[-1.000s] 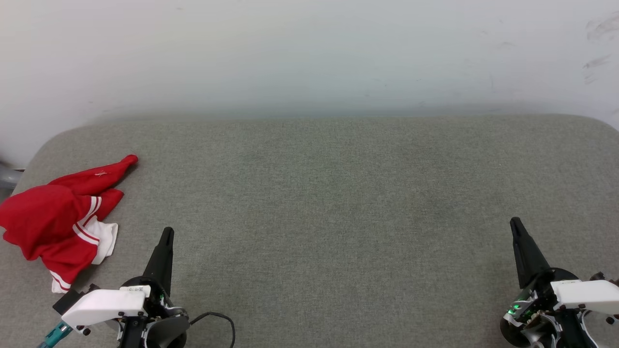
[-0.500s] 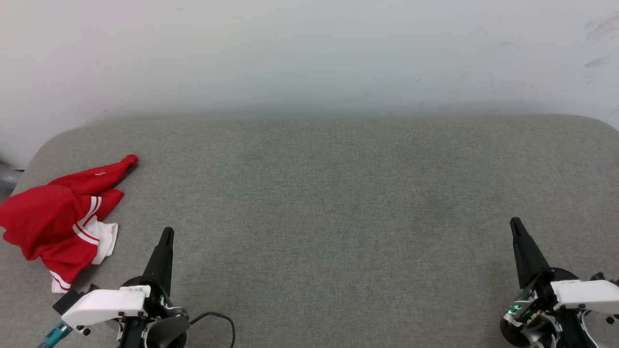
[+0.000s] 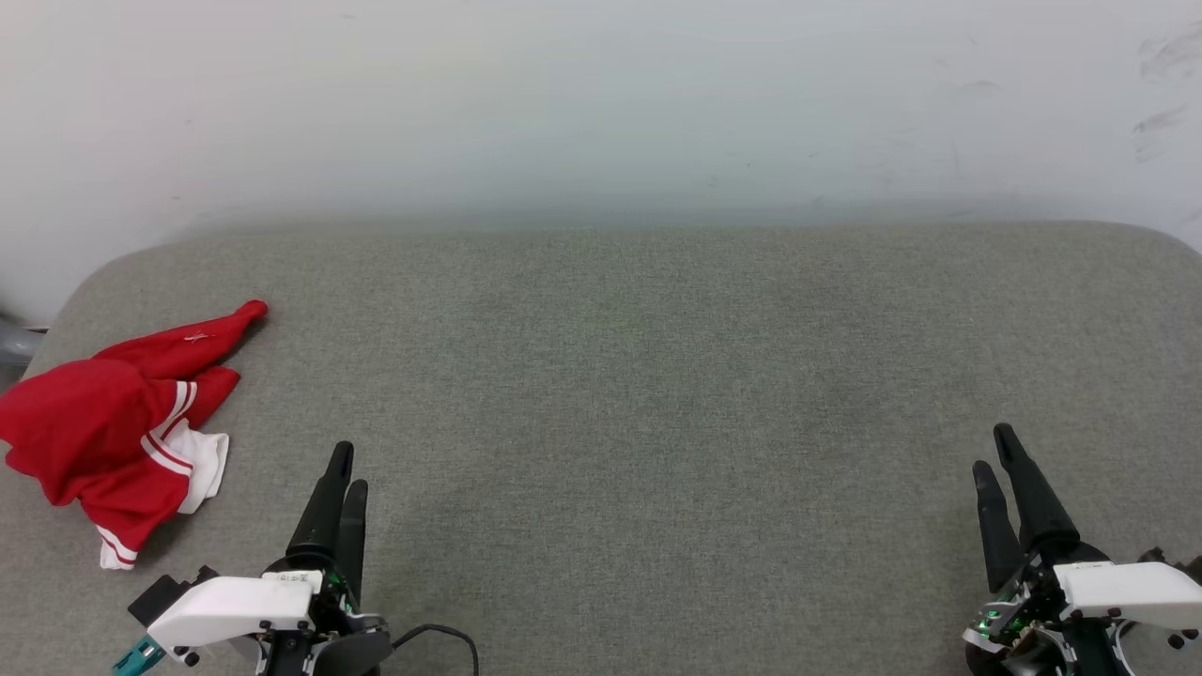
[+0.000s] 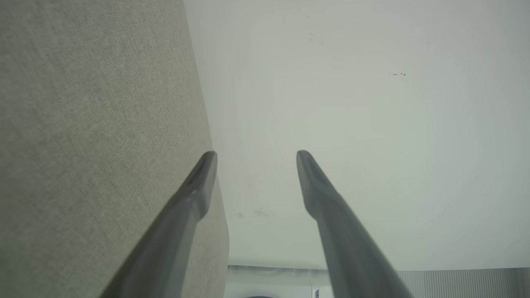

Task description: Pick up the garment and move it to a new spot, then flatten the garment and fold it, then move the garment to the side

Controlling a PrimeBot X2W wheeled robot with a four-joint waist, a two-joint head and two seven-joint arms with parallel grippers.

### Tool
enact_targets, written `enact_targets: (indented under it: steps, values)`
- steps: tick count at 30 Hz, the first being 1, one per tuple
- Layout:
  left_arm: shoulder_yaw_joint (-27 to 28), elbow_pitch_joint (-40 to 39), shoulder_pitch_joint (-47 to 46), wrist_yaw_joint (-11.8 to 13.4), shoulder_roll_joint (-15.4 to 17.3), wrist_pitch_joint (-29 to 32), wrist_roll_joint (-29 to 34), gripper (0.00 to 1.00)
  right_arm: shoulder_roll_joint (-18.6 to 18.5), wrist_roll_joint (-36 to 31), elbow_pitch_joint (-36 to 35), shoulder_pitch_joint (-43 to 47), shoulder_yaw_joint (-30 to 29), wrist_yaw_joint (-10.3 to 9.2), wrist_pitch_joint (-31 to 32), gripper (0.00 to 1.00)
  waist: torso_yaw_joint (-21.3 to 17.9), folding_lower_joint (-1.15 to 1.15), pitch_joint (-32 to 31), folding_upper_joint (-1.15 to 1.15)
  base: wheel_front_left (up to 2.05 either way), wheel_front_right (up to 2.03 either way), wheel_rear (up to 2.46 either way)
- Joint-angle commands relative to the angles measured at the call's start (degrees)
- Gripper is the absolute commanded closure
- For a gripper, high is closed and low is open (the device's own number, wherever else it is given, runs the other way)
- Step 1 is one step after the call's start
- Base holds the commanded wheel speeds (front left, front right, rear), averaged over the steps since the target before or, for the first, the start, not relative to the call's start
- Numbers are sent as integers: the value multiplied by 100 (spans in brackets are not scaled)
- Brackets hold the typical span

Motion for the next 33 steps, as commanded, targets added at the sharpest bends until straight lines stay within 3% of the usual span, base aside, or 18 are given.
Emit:
enact_targets:
  steps: [1, 11, 33]
  values:
    - [-59, -144, -172, 0, 11, -57, 48, 0, -24, -49, -158, -78, 36, 0, -51, 0, 2, 0, 0, 0, 0, 0, 0]
    - [-325, -499, -238, 0, 44, -364, 793, 0, -143, -988, -459, -92, 241, 0, -374, 0, 18, 0, 3, 0, 0, 0, 0]
    - [-495, -868, -248, 0, 124, -838, 4069, 0, -77, -4584, -980, 56, 271, 0, -722, 0, 28, 0, -18, 0, 0, 0, 0]
